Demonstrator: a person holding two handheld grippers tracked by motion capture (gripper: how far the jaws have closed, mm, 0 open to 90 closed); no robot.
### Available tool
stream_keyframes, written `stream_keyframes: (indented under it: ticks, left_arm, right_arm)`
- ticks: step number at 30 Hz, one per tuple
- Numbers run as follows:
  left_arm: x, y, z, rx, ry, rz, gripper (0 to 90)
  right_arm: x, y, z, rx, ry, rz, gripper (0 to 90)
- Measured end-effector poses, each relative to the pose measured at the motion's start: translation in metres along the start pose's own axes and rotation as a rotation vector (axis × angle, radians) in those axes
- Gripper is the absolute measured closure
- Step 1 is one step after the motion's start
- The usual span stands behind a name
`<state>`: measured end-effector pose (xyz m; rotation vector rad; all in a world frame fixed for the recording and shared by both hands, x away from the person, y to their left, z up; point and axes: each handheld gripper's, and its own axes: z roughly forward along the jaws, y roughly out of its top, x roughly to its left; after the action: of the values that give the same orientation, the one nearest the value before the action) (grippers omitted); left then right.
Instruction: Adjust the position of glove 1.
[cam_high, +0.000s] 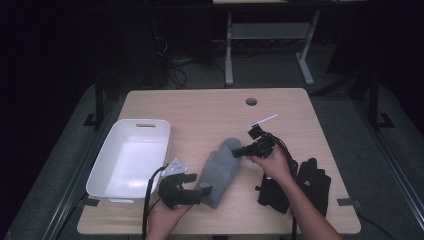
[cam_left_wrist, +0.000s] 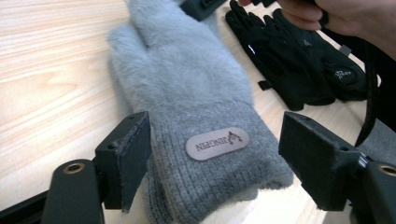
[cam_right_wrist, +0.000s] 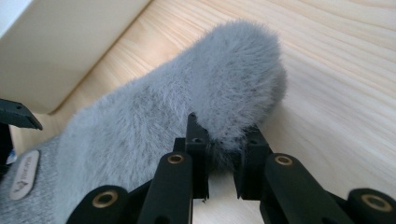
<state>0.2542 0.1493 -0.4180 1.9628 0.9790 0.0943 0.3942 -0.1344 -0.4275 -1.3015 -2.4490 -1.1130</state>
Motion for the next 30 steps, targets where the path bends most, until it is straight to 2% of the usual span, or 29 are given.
stream_keyframes:
  ticks: [5, 6, 8, 9, 10, 12, 13, 18, 19, 28, 30]
  left_arm:
    - [0.005, 0.009, 0.011, 0.023, 0.0, -0.036, 25.7]
    - [0.008, 0.01, 0.017, 0.038, -0.003, -0.065, 25.7]
    - [0.01, 0.011, 0.019, 0.048, 0.0, -0.067, 25.7]
    - [0.011, 0.011, 0.021, 0.059, -0.009, -0.083, 25.4]
    - [0.014, 0.01, 0.027, 0.078, -0.029, -0.116, 25.1]
    - [0.015, 0.01, 0.029, 0.089, -0.036, -0.121, 25.1]
    - [0.016, 0.009, 0.033, 0.11, -0.044, -0.143, 24.8]
    - [0.018, 0.007, 0.038, 0.143, -0.047, -0.17, 22.6]
    - [0.02, 0.005, 0.041, 0.151, -0.059, -0.195, 21.8]
    - [0.026, 0.004, 0.05, 0.198, -0.122, -0.267, 20.0]
    - [0.027, 0.003, 0.052, 0.202, -0.15, -0.288, 21.5]
  right_arm:
    - [-0.009, -0.006, -0.008, -0.015, -0.007, 0.004, 78.3]
    - [-0.014, -0.009, -0.012, -0.022, -0.013, 0.016, 78.3]
    - [-0.015, -0.011, -0.014, -0.026, -0.013, 0.021, 78.3]
    - [-0.019, -0.014, -0.017, -0.029, -0.016, 0.026, 78.2]
    - [-0.021, -0.015, -0.019, -0.032, -0.018, 0.028, 78.3]
    - [-0.022, -0.016, -0.021, -0.032, -0.019, 0.031, 78.2]
    - [-0.023, -0.017, -0.021, -0.036, -0.02, 0.028, 78.2]
    - [-0.024, -0.019, -0.022, -0.037, -0.022, 0.024, 78.2]
    - [-0.025, -0.02, -0.022, -0.036, -0.024, 0.025, 78.2]
    - [-0.028, -0.026, -0.02, -0.041, -0.023, 0.04, 78.1]
    - [-0.028, -0.026, -0.02, -0.044, -0.022, 0.039, 78.1]
